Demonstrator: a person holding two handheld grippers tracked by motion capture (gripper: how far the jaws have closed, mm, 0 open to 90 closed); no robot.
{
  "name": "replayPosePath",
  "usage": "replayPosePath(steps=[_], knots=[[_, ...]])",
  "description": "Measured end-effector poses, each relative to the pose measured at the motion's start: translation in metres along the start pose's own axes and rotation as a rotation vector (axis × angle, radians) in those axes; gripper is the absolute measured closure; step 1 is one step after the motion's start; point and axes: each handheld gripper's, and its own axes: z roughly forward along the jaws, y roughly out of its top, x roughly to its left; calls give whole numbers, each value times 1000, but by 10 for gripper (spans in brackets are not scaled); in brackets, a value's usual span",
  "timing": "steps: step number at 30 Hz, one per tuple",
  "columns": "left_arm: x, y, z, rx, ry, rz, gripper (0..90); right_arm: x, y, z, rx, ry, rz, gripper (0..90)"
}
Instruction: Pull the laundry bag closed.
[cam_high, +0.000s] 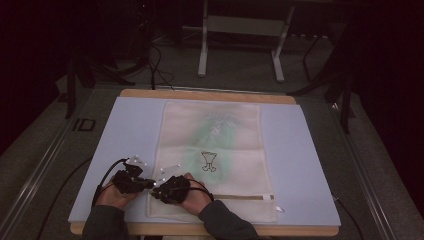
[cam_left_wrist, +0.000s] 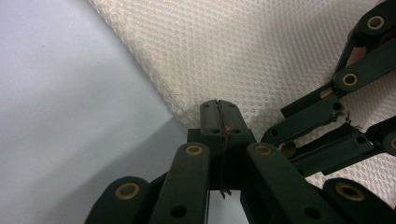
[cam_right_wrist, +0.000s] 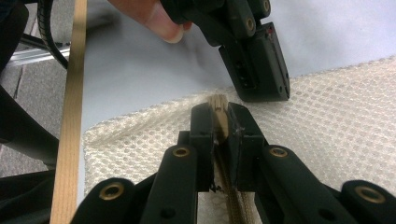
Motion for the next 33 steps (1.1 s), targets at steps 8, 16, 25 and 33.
replayPosePath(steps=[8, 16, 25, 33], knots=[[2, -1, 0, -3, -9, -1, 900, 1, 0, -3, 16, -10, -7, 823], [2, -1, 0, -6, -11, 3, 900, 2, -1, -8, 36, -17, -27, 822], [4, -3, 0, -24, -27, -14, 899, 4, -3, -12, 53, -30, -38, 822], [3, -3, 0, -24, -19, -13, 899, 6, -4, -16, 59, -39, -35, 822]])
